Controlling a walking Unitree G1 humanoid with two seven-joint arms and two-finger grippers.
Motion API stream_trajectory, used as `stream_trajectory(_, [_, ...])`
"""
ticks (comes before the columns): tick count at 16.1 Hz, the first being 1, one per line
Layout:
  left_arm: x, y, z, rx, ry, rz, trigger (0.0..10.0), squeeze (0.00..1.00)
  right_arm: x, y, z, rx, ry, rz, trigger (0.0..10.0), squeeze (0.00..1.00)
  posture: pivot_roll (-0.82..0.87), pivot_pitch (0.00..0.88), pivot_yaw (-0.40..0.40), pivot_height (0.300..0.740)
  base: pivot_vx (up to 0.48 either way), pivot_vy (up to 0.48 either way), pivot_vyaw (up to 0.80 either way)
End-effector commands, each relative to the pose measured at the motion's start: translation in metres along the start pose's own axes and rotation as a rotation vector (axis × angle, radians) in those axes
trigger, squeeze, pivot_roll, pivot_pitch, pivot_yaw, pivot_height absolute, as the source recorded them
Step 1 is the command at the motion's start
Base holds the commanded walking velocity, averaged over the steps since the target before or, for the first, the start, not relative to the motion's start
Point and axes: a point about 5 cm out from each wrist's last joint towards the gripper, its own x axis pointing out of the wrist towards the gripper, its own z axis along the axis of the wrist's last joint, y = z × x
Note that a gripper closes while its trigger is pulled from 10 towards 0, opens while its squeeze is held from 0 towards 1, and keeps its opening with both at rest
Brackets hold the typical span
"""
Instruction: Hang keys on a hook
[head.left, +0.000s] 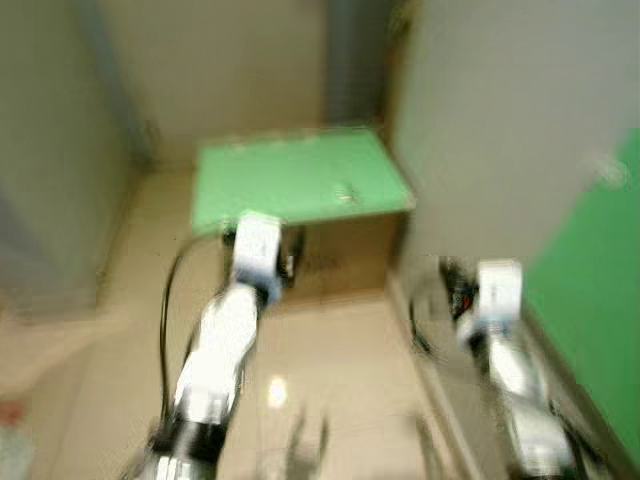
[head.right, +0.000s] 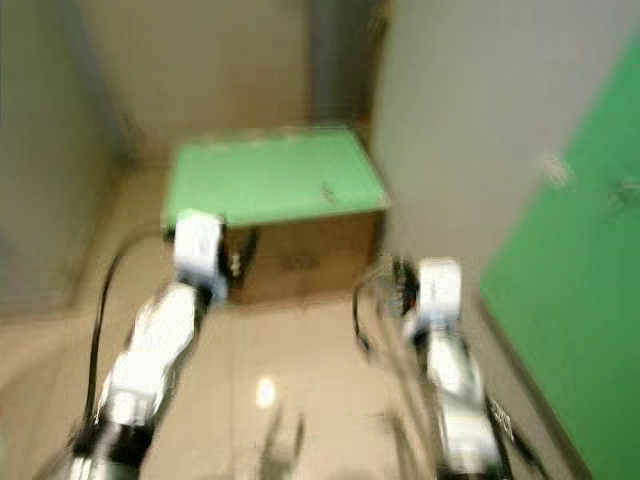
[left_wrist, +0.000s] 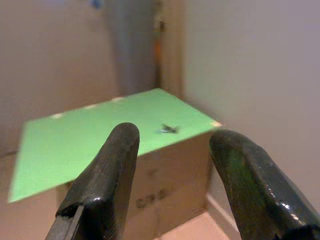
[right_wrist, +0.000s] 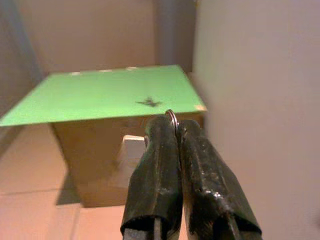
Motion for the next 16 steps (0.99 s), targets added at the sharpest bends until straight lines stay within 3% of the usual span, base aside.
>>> stream_trajectory(1, [-0.0004,0.0008,-0.0018,0.015,0.006,-0.007,10.0,0.00,-0.0007,0.0002,-0.0006,0.004,0.002,0.001,0.0,0.00,-0.08,0.000,0.013,0.740,0.000,0.000,-0.79])
stream_trajectory(5, [-0.0001,-0.0017,-0.0017,-0.001,-0.001,-0.030,10.0,0.00,-0.0024,-0.0014,-0.0017,0.004,0.008,-0.001,0.0,0.00,-0.08,0.000,0.012,0.740,0.000,0.000,-0.80])
stream_trajectory(13, [-0.0001,0.0006,-0.0017,0.003,0.000,-0.051,10.0,0.00,-0.0023,-0.0016,-0.0047,0.005,0.022,0.000,0.0,0.00,-0.08,0.000,0.009,0.740,0.000,0.480,-0.80])
stream_trajectory(16, [0.0006,0.0024,-0.0058,-0.004,0.025,-0.037,10.0,0.00,-0.0022,-0.0021,-0.0051,0.005,0.018,-0.005,0.0,0.00,-0.08,0.000,0.008,0.740,0.000,0.000,-0.52])
